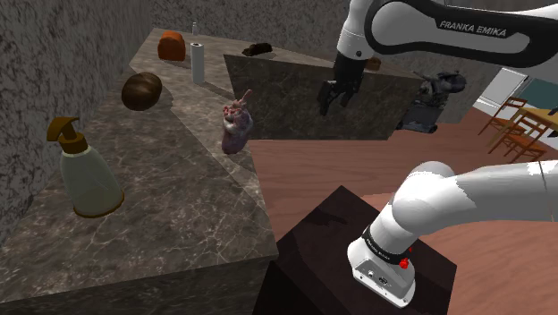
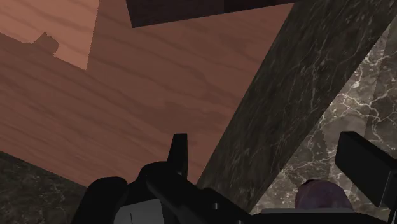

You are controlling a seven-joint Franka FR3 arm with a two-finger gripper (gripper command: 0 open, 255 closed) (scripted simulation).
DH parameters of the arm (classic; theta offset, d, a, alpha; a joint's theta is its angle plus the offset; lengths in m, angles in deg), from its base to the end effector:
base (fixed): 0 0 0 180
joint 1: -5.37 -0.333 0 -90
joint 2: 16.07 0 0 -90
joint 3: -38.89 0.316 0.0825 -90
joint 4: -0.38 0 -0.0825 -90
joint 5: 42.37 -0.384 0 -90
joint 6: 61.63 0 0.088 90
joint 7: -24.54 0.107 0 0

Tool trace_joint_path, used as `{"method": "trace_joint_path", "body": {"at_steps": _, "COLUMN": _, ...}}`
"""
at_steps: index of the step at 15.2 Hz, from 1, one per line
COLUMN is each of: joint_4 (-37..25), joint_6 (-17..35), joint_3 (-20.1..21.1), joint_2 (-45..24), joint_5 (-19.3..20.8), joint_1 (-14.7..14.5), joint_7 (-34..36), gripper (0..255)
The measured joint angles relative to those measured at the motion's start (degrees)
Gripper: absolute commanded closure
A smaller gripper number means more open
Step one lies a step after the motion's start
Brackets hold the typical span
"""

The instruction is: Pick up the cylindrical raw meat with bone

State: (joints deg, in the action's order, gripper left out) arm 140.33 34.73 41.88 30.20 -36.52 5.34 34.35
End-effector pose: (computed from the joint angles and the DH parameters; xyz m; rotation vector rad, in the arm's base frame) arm 0.3101 0.0103 0.5665 3.0005 -0.1874 0.0905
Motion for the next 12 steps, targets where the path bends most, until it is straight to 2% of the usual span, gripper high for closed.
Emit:
{"method": "trace_joint_path", "body": {"at_steps": 4, "joint_4": -2.8, "joint_6": 1.7, "joint_3": -1.7, "joint_2": -4.9, "joint_5": -1.5, "joint_1": -0.7, "joint_7": -2.1, "gripper": 0}}
{"method": "trace_joint_path", "body": {"at_steps": 12, "joint_4": -17.7, "joint_6": 5.0, "joint_3": -8.2, "joint_2": -26.3, "joint_5": -9.5, "joint_1": -3.5, "joint_7": -12.5, "gripper": 0}}
